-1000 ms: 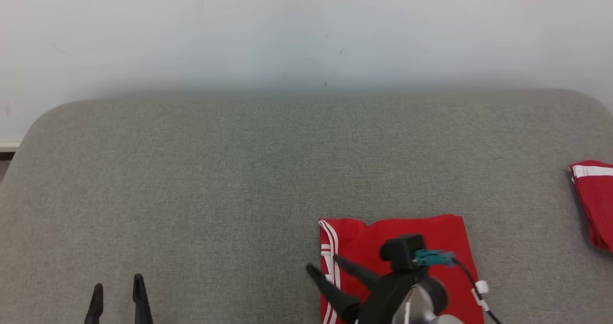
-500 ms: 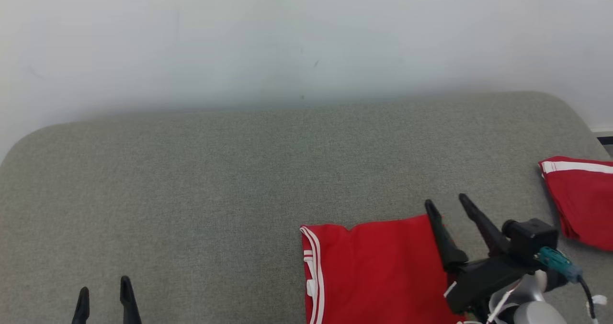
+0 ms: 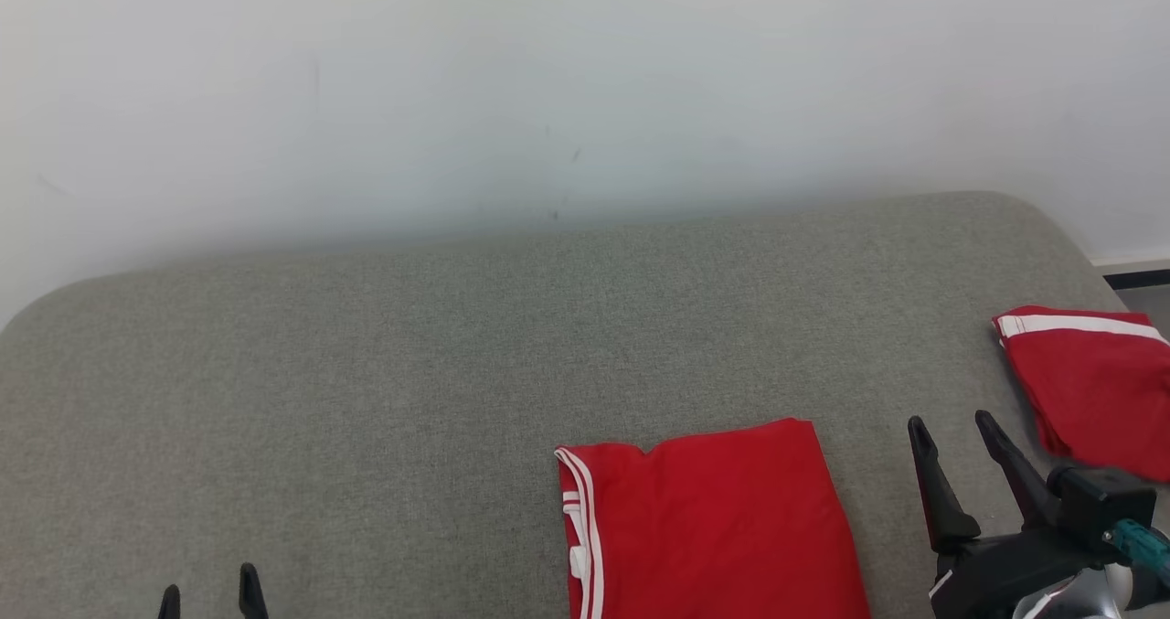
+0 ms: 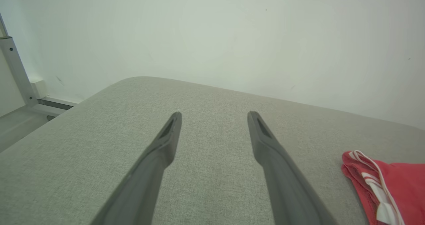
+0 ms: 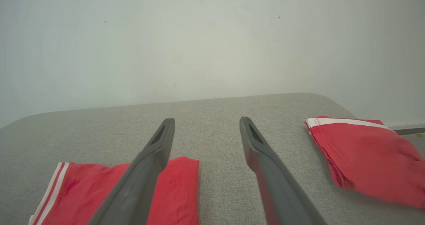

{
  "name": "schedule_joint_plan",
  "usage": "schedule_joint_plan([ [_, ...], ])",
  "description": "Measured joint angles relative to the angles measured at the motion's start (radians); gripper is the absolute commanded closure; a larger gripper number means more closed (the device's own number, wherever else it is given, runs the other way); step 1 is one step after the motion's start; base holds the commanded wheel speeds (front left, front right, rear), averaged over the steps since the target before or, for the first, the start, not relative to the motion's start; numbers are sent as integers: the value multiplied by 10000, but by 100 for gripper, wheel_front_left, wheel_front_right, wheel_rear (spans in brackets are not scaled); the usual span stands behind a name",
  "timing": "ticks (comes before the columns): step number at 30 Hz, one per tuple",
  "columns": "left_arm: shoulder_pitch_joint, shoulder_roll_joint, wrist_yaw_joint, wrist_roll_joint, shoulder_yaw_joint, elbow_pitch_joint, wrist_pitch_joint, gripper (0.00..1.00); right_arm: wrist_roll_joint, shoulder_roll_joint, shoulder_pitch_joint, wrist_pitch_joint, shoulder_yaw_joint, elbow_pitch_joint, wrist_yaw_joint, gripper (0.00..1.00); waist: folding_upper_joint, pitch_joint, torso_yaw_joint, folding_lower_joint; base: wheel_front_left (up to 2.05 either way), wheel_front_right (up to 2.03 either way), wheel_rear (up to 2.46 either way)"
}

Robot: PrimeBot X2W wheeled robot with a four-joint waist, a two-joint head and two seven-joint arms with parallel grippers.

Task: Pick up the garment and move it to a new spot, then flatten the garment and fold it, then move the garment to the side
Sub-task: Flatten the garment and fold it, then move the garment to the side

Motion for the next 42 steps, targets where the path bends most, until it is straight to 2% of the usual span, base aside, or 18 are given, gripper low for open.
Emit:
schedule_joint_plan([
  [8, -13, -2, -180, 456, -52, 878, 0, 0, 328, -328, 130, -485, 389, 723, 0, 0, 0, -193, 23, 0, 0, 0, 0],
  [18, -139, -2, -334, 610, 82, 1381, 0, 0, 426, -389, 193, -673, 654, 1557, 0, 0, 0, -335, 53, 0, 0, 0, 0],
  [42, -159, -4, -320, 612, 38, 1360, 0, 0, 391, -291, 81, -725, 738, 1753, 0, 0, 0, -161, -34, 0, 0, 0, 0],
])
